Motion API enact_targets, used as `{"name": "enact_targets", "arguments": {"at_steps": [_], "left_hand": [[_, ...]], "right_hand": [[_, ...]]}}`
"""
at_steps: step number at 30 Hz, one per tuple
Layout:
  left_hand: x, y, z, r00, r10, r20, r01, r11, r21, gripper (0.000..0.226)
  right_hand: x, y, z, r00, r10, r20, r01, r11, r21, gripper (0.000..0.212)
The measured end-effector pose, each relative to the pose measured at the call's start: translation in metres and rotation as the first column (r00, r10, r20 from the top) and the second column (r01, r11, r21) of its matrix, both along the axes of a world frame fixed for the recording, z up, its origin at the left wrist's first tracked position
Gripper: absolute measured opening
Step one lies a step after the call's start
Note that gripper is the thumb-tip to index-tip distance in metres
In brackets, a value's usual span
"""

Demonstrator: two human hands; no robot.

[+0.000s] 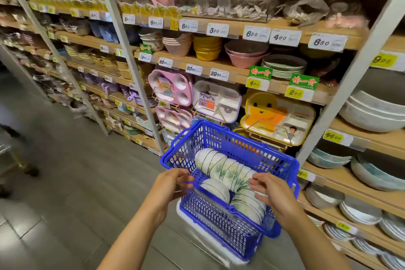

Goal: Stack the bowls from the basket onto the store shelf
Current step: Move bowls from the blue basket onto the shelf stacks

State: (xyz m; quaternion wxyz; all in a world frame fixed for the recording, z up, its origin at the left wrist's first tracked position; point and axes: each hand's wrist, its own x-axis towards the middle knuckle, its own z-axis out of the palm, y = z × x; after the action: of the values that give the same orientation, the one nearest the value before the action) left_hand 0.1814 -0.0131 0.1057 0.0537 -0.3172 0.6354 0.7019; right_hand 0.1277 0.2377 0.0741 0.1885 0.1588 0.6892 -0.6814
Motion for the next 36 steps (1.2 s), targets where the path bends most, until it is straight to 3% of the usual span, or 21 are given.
{"name": "enact_targets", "arguments": {"at_steps": [10,18,20,24,27,30,32,34,36], "left_hand": [[-0.1,-0.033,-0.059,0.981,-0.115,0.159,0.123,0.992,-0.041,0.018],[-0.196,-0.041,-0.114,0.92,-0.257,0.296,0.296,0.951,-0.093,0.02],[-0.216,-0.039,-0.13,0.885,-0.311,0.346,0.363,0.927,-0.096,0.019],[-0.239,-0.038,-0.169,0.761,-0.442,0.475,0.538,0.839,-0.081,0.022],[-0.255,-0.041,-0.202,0.646,-0.542,0.538,0.667,0.744,-0.051,0.028],[-0.264,-0.042,-0.234,0.539,-0.651,0.534,0.787,0.615,-0.044,0.036],[-0.265,-0.041,-0.255,0.431,-0.763,0.481,0.843,0.531,0.087,0.031],[-0.265,-0.04,-0.27,0.292,-0.802,0.521,0.854,0.464,0.236,0.037],[-0.264,-0.038,-0.289,0.235,-0.818,0.525,0.823,0.455,0.34,0.048]], "right_hand": [[-0.074,-0.044,-0.079,0.986,-0.015,0.166,0.005,0.998,0.058,0.011],[-0.121,-0.068,-0.15,0.922,-0.002,0.388,-0.059,0.988,0.144,0.018],[-0.129,-0.067,-0.157,0.896,-0.027,0.444,-0.046,0.987,0.153,0.008],[-0.136,-0.068,-0.172,0.818,-0.059,0.572,-0.057,0.981,0.183,0.022],[-0.135,-0.079,-0.186,0.813,0.004,0.582,-0.163,0.961,0.222,0.015],[-0.129,-0.093,-0.201,0.812,-0.018,0.583,-0.163,0.952,0.257,0.013],[-0.127,-0.102,-0.212,0.814,-0.061,0.578,-0.119,0.956,0.268,0.022],[-0.126,-0.11,-0.219,0.789,-0.135,0.599,-0.058,0.955,0.292,0.04],[-0.128,-0.115,-0.225,0.767,-0.183,0.615,-0.028,0.948,0.318,0.053]]}}
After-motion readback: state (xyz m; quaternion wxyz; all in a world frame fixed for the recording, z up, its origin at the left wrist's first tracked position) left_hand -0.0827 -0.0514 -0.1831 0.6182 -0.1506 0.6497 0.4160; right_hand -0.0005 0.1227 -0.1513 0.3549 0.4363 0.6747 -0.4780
